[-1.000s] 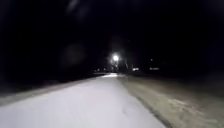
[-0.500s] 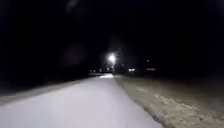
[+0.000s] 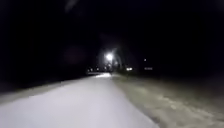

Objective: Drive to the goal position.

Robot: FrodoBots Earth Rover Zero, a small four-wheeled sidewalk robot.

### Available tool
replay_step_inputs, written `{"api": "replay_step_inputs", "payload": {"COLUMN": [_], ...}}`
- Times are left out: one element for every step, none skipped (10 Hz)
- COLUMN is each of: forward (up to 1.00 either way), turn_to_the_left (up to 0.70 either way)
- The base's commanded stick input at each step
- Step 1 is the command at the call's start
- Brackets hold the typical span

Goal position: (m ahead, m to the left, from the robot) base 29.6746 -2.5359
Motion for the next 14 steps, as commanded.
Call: {"api": "replay_step_inputs", "payload": {"forward": [1.0, 1.0, 1.0, 1.0, 1.0, 1.0, 1.0, 1.0, 1.0, 1.0, 1.0, 1.0, 1.0, 1.0], "turn_to_the_left": [0.0, 0.0, 0.0, 0.0, 0.0, 0.0, 0.0, 0.0, 0.0, 0.0, 0.21, 0.27, 0.27, 0.27]}}
